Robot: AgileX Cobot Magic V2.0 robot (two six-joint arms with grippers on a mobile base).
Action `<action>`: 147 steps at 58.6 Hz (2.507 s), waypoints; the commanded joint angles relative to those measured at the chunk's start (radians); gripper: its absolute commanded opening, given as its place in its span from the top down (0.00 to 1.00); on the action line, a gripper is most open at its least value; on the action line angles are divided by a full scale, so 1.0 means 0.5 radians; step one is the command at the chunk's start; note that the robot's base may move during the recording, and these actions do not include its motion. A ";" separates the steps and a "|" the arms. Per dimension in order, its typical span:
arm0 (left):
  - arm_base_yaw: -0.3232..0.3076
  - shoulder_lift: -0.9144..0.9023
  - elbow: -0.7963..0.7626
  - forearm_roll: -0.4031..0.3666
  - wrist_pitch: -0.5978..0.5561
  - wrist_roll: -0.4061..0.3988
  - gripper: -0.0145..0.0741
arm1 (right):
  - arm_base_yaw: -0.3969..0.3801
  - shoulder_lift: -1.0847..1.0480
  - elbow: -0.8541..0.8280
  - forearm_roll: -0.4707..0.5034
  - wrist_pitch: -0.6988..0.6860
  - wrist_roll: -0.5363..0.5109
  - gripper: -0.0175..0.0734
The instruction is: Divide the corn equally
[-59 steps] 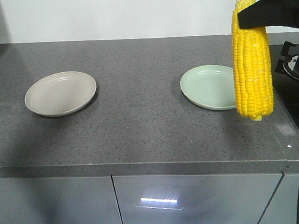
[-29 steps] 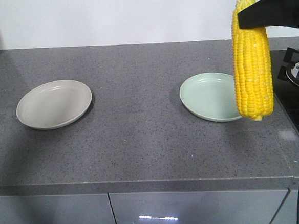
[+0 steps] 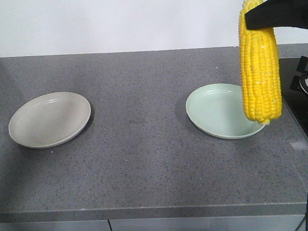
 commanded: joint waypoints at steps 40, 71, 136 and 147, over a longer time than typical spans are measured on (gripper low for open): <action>-0.006 -0.020 -0.056 -0.052 -0.133 0.002 0.84 | -0.017 -0.060 -0.061 0.117 -0.070 -0.008 0.81; -0.006 -0.020 -0.056 -0.052 -0.133 0.002 0.84 | -0.017 -0.060 -0.061 0.117 -0.070 -0.008 0.81; -0.006 -0.020 -0.056 -0.052 -0.133 0.002 0.84 | -0.017 -0.060 -0.061 0.117 -0.070 -0.008 0.81; -0.006 -0.020 -0.056 -0.052 -0.133 0.002 0.84 | -0.017 -0.060 -0.061 0.117 -0.070 -0.008 0.81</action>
